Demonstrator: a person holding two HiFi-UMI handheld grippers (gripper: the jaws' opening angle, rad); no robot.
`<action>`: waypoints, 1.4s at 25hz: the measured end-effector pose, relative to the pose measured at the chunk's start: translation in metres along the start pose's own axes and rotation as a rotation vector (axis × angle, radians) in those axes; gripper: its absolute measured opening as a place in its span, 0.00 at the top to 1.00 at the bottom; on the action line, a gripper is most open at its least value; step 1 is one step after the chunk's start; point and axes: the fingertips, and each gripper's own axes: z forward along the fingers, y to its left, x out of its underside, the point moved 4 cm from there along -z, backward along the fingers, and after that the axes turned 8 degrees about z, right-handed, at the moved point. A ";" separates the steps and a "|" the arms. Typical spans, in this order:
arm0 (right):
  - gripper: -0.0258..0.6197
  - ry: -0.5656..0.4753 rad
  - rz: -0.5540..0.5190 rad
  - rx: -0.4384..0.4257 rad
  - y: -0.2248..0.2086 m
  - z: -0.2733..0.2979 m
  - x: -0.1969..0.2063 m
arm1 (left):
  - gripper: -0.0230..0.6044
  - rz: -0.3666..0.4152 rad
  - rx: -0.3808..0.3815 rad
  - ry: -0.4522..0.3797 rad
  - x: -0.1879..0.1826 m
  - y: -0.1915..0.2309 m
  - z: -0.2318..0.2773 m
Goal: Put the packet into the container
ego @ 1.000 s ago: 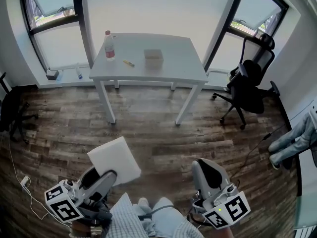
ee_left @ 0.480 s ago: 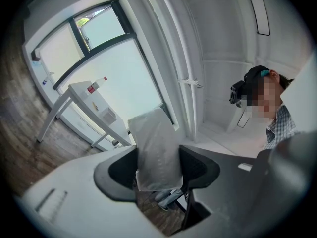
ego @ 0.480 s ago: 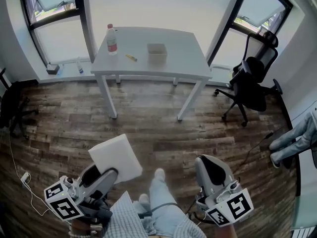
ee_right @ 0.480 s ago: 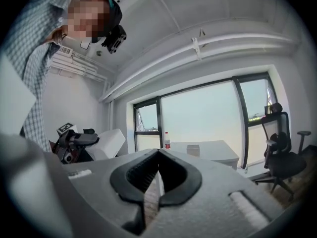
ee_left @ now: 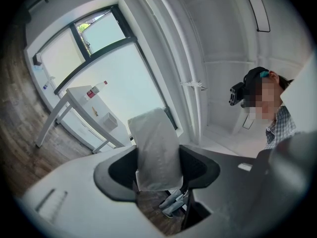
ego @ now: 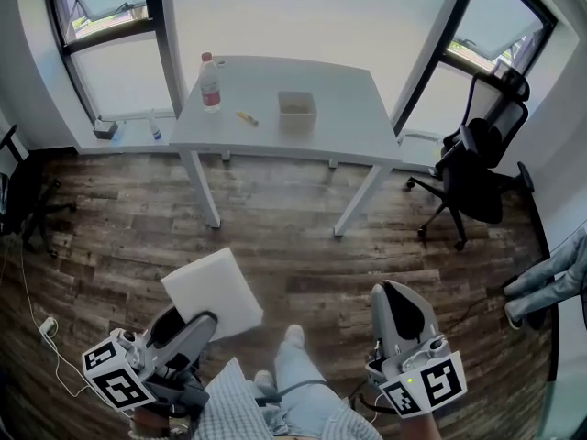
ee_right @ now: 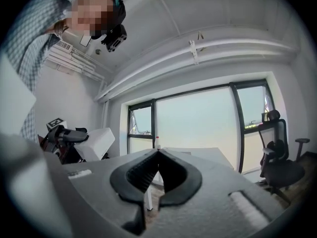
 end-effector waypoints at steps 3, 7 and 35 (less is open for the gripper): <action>0.96 -0.016 0.001 0.009 -0.017 0.013 -0.008 | 0.55 0.006 -0.006 -0.016 -0.007 0.002 0.016; 0.96 -0.021 -0.005 0.004 -0.042 0.029 -0.016 | 0.55 0.011 -0.014 -0.048 -0.016 0.004 0.041; 0.96 -0.025 -0.082 -0.061 -0.147 0.123 -0.030 | 0.55 -0.009 -0.062 -0.134 -0.050 0.050 0.165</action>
